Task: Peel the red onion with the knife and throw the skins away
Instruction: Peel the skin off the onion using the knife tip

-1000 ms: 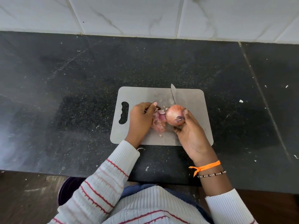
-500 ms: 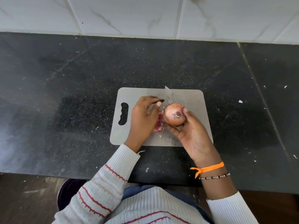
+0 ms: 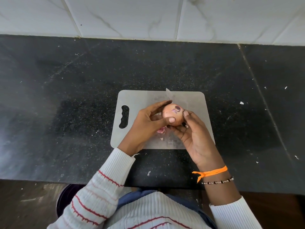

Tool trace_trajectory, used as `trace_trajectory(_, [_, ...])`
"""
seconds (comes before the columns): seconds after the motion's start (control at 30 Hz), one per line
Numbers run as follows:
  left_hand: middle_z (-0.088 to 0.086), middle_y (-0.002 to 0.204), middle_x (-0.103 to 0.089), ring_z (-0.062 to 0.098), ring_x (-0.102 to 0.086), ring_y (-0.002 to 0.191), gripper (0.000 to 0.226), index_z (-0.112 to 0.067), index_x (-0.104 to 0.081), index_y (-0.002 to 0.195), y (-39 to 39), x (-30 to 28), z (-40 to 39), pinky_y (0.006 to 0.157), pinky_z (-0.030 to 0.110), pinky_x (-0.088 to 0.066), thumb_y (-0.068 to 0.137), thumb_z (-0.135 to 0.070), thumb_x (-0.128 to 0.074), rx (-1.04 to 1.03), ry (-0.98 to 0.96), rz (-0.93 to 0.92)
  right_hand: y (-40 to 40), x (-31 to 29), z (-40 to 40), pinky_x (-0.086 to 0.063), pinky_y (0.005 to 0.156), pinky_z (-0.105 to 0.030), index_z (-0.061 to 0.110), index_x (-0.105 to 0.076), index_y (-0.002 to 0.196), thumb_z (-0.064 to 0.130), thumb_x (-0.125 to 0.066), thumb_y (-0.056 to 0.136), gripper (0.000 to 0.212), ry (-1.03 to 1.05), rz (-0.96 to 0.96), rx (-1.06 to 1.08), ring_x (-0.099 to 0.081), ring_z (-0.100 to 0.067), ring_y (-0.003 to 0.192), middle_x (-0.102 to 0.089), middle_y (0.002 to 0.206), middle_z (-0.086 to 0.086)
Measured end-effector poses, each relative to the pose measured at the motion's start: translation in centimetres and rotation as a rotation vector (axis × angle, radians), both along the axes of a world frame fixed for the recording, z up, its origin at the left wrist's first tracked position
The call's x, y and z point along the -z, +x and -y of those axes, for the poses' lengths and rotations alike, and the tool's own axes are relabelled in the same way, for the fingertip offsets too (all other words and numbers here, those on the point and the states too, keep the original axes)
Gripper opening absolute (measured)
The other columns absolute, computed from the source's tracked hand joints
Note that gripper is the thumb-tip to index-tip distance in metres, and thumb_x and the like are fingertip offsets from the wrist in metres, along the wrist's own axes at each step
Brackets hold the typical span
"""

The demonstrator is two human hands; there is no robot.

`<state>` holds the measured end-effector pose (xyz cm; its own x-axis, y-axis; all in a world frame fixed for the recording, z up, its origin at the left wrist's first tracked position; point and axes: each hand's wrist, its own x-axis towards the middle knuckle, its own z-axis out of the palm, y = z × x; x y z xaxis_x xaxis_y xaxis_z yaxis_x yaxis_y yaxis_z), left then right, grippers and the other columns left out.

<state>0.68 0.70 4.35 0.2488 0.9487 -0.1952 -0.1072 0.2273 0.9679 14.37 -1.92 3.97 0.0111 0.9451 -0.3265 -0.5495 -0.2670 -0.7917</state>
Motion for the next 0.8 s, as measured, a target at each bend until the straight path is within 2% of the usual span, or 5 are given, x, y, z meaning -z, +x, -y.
trace_trajectory(0.2, [-0.006, 0.104, -0.066, 0.010, -0.068, 0.091, 0.051, -0.010, -0.061, 0.113, 0.06, -0.59, 0.48, 0.079, 0.024, -0.056, 0.066, 0.004, -0.076, -0.076, 0.091, -0.067, -0.01, 0.26, 0.17, -0.056, 0.068, -0.025, 0.015, -0.058, 0.111, 0.020, -0.048, 0.092, 0.022, 0.060, 0.159, -0.048, -0.069, -0.017, 0.086, -0.068, 0.103, -0.007])
trace_trajectory(0.33, [-0.004, 0.104, -0.068, 0.011, -0.069, 0.089, 0.038, -0.013, -0.065, 0.103, -0.17, -0.65, 0.41, 0.080, 0.031, -0.057, 0.068, -0.003, -0.078, -0.144, 0.107, -0.152, 0.00, 0.27, 0.40, -0.056, 0.071, -0.026, 0.014, -0.052, 0.125, 0.015, -0.054, 0.089, 0.037, 0.101, 0.163, -0.088, -0.068, -0.021, 0.092, -0.067, 0.109, -0.013])
trace_trajectory(0.5, [-0.008, 0.093, -0.070, 0.003, -0.067, 0.086, 0.021, -0.014, -0.071, 0.091, -0.45, -0.81, 0.36, 0.084, 0.022, -0.054, 0.074, -0.003, -0.074, -0.215, 0.242, -0.332, 0.07, 0.57, 0.63, -0.057, 0.076, -0.028, 0.014, -0.054, 0.124, 0.012, -0.057, 0.087, 0.037, 0.137, 0.214, -0.073, -0.066, -0.024, 0.102, -0.066, 0.115, -0.012])
trace_trajectory(0.63, [-0.013, 0.089, -0.067, -0.009, -0.064, 0.082, 0.021, -0.013, -0.071, 0.093, -0.51, -0.81, 0.73, 0.074, 0.010, -0.051, 0.074, -0.003, -0.073, -0.221, 0.315, -0.419, 0.00, 0.70, 0.83, -0.057, 0.082, -0.033, 0.016, -0.056, 0.121, 0.016, -0.061, 0.081, 0.041, 0.153, 0.253, -0.066, -0.064, -0.025, 0.105, -0.065, 0.117, -0.011])
trace_trajectory(0.8, [-0.008, 0.089, -0.069, -0.001, -0.066, 0.084, 0.021, -0.013, -0.071, 0.091, -0.82, -0.63, 0.80, 0.074, 0.016, -0.054, 0.072, -0.003, -0.073, -0.232, 0.343, -0.455, -0.19, 0.99, 0.94, -0.056, 0.084, -0.034, 0.015, -0.056, 0.122, 0.004, -0.058, 0.087, 0.036, 0.163, 0.301, -0.064, -0.063, -0.024, 0.108, -0.064, 0.119, -0.010])
